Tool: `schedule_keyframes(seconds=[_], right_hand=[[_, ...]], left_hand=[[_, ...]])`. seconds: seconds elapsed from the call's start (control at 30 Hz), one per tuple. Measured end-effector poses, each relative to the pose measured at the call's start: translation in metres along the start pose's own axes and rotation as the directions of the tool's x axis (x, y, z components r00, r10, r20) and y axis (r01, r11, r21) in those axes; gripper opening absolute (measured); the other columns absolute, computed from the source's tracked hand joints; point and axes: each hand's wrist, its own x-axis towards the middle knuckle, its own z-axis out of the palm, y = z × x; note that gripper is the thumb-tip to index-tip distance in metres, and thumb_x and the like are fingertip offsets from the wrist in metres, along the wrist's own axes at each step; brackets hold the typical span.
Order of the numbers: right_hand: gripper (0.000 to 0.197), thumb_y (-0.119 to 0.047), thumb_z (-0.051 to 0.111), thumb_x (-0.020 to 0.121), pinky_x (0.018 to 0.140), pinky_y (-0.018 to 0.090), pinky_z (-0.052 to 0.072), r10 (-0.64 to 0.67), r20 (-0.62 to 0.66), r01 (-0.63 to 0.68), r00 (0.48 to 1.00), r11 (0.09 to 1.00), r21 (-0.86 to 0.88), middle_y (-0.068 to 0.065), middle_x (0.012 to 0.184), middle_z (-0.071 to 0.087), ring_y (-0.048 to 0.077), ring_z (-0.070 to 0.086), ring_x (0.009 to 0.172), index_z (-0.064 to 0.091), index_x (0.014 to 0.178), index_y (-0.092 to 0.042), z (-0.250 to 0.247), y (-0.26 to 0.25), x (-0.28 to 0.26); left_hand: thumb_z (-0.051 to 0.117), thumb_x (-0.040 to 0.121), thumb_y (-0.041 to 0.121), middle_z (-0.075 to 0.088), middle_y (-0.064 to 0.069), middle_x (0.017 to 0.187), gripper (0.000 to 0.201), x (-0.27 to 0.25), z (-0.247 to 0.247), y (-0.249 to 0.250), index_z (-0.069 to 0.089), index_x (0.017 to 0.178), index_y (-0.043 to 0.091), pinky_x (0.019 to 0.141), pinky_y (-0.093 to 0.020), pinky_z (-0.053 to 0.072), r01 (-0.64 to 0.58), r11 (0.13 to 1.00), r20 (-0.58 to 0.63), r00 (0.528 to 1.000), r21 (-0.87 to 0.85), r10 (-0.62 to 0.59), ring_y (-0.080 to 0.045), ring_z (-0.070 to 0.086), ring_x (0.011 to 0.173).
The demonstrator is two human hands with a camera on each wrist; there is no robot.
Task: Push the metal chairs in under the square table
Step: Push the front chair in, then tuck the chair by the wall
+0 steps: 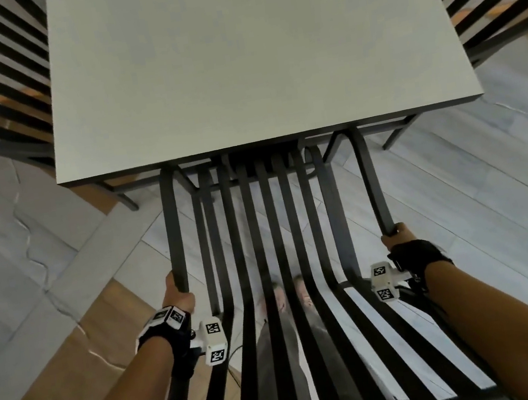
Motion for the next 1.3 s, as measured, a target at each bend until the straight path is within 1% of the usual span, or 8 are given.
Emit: schedule_keyframes(seconds=[0.1, 0.2, 0.43, 0.53, 0.67, 0.87, 1.07, 1.3], right_hand=[[0.036, -0.012, 0.056, 0.089, 0.062, 0.041, 0.054, 0.011, -0.022, -0.011, 1.0, 1.0, -0.003, 0.01, 0.072, 0.053, 0.034, 0.062, 0.07, 0.044, 0.122, -0.002, -0.004, 0.006, 0.004], [0.033, -0.013, 0.055, 0.088, 0.073, 0.049, 0.057, 0.016, -0.052, -0.019, 0.998, 0.998, -0.056, 0.014, 0.075, 0.056, 0.042, 0.066, 0.083, 0.045, 0.118, -0.006, -0.004, 0.012, 0.002], [0.045, -0.019, 0.064, 0.085, 0.071, 0.04, 0.05, 0.011, -0.031, -0.016, 0.999, 0.989, -0.146, 0.021, 0.095, 0.06, 0.035, 0.058, 0.081, 0.048, 0.123, 0.0, -0.021, 0.001, -0.024], [0.045, -0.018, 0.064, 0.087, 0.07, 0.029, 0.044, -0.057, -0.02, 0.053, 0.998, 0.986, -0.157, 0.024, 0.109, 0.061, 0.035, 0.056, 0.091, 0.05, 0.127, -0.004, -0.046, -0.005, -0.036], [0.043, -0.022, 0.066, 0.087, 0.094, 0.034, 0.042, -0.157, -0.038, 0.149, 0.987, 0.975, -0.162, 0.021, 0.127, 0.06, 0.036, 0.055, 0.117, 0.055, 0.127, -0.008, -0.094, -0.015, -0.047], [0.039, -0.023, 0.064, 0.088, 0.099, 0.036, 0.039, -0.304, -0.017, 0.299, 0.953, 0.945, -0.135, 0.018, 0.13, 0.057, 0.034, 0.054, 0.119, 0.058, 0.125, -0.011, -0.182, -0.015, -0.055], [0.039, -0.029, 0.065, 0.088, 0.092, 0.031, 0.039, -0.458, 0.037, 0.458, 0.888, 0.876, -0.147, 0.011, 0.13, 0.054, 0.026, 0.053, 0.113, 0.057, 0.124, -0.018, -0.289, 0.006, -0.034], [0.038, -0.026, 0.064, 0.089, 0.089, 0.03, 0.037, -0.623, 0.016, 0.616, 0.782, 0.767, -0.18, 0.013, 0.128, 0.054, 0.024, 0.052, 0.109, 0.056, 0.125, -0.016, -0.43, 0.008, 0.006]], left_hand=[[0.039, 0.075, -0.02, 0.048, -0.025, 0.135, 0.089, -0.008, 0.006, -0.002, 0.01, 0.148, 0.023, 0.089, -0.046, 0.048, 0.005, 1.0, 0.021, 1.0, 0.006, -0.005, -0.043, 0.05, 0.114], [0.039, 0.076, -0.019, 0.044, -0.023, 0.14, 0.091, -0.015, 0.01, -0.004, 0.008, 0.148, 0.027, 0.093, -0.044, 0.048, 0.023, 0.999, 0.038, 0.999, -0.025, -0.022, -0.043, 0.049, 0.117], [0.058, 0.074, -0.011, 0.054, -0.014, 0.122, 0.077, -0.034, 0.005, -0.001, 0.031, 0.142, 0.012, 0.101, -0.043, 0.042, 0.024, 0.984, 0.054, 0.998, -0.175, -0.015, -0.037, 0.051, 0.113], [0.061, 0.077, 0.0, 0.041, -0.018, 0.145, 0.071, -0.064, 0.002, 0.01, 0.033, 0.142, 0.01, 0.111, -0.046, 0.034, 0.018, 0.976, 0.058, 0.998, -0.217, -0.005, -0.036, 0.042, 0.129], [0.056, 0.084, 0.001, 0.036, -0.013, 0.148, 0.059, -0.117, 0.002, 0.033, 0.04, 0.139, 0.016, 0.108, -0.043, 0.032, -0.081, 0.957, 0.104, 0.988, -0.278, 0.114, -0.029, 0.036, 0.134], [0.056, 0.086, 0.008, 0.04, -0.002, 0.147, 0.049, -0.198, 0.03, 0.113, 0.05, 0.131, 0.028, 0.11, -0.043, 0.027, -0.282, 0.913, 0.223, 0.909, -0.295, 0.353, -0.021, 0.034, 0.136], [0.057, 0.087, 0.013, 0.043, 0.003, 0.143, 0.041, -0.28, 0.106, 0.216, 0.055, 0.122, 0.034, 0.108, -0.038, 0.029, -0.51, 0.809, 0.193, 0.797, -0.291, 0.572, -0.014, 0.032, 0.136], [0.06, 0.085, 0.01, 0.054, 0.006, 0.127, 0.036, -0.357, 0.225, 0.333, 0.059, 0.118, 0.024, 0.091, -0.019, 0.037, -0.634, 0.73, 0.188, 0.708, -0.257, 0.681, -0.01, 0.045, 0.122]])
